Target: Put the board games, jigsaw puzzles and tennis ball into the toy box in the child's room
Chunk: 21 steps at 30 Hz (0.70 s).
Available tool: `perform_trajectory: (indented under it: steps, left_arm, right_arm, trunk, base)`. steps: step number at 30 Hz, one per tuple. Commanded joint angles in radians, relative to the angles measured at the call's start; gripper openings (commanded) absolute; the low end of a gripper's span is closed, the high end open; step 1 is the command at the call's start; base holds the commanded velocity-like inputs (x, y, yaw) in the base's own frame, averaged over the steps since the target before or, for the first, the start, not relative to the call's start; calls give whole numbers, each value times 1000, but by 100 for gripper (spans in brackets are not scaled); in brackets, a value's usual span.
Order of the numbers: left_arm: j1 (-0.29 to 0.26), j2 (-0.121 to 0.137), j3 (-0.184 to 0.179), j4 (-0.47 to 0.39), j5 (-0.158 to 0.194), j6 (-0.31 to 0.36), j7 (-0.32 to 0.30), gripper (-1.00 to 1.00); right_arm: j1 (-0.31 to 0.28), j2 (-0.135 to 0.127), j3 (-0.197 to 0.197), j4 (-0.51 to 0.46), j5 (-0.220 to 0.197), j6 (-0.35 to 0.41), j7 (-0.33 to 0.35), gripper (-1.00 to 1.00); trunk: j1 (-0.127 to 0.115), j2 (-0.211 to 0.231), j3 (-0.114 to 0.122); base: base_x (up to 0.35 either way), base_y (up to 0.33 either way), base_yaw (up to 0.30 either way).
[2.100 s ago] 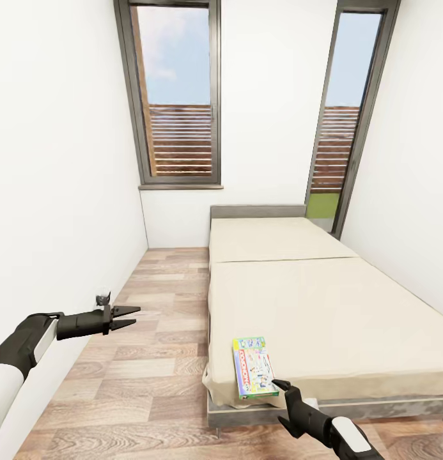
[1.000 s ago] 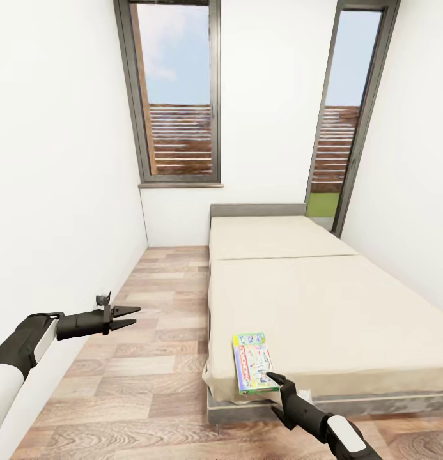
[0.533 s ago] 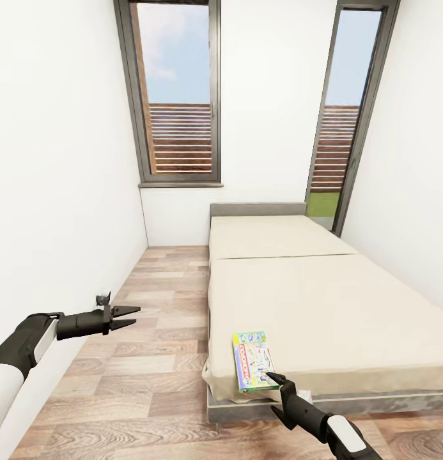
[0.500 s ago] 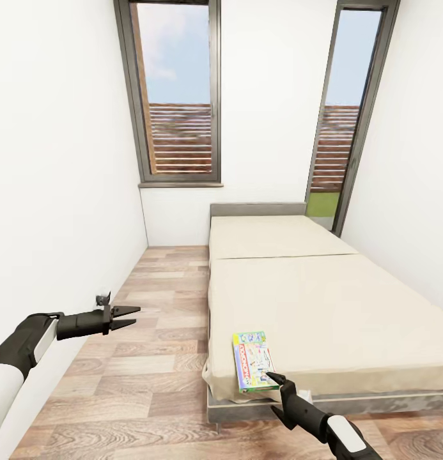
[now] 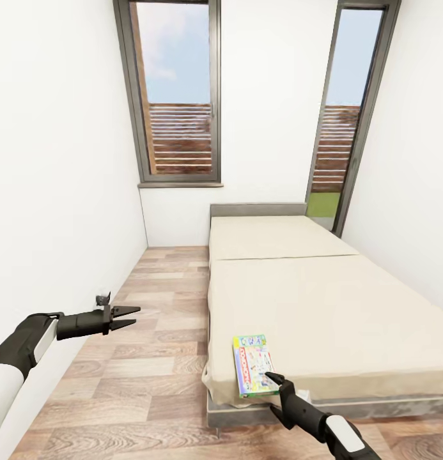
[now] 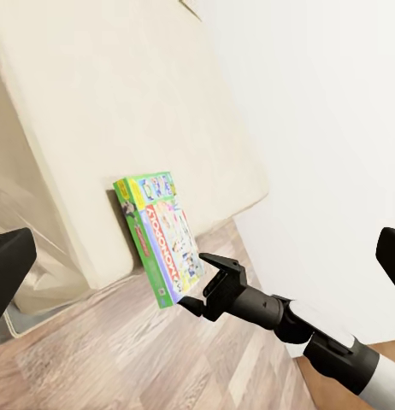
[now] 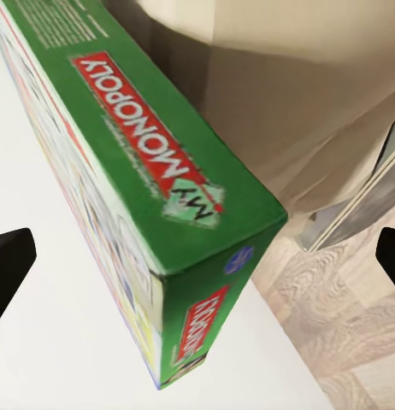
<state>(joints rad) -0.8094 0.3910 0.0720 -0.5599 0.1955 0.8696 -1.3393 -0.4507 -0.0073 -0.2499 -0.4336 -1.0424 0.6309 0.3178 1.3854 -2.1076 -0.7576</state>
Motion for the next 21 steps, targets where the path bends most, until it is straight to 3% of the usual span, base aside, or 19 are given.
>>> perform_trajectory:
  steps: [1, 21]
  left_arm:
    - [-1, 1, 0, 0, 2, 9, -2, 100]
    - [-1, 0, 0, -1, 2, 9, -2, 100]
  right_arm:
    - [-1, 3, -6, 0, 1, 7, 1, 100]
    - [-1, 9, -6, 0, 2, 6, 0, 100]
  trunk:
    - [0, 0, -1]
    - [0, 0, -1]
  base:
    - [34, 0, 0]
    - [5, 0, 0]
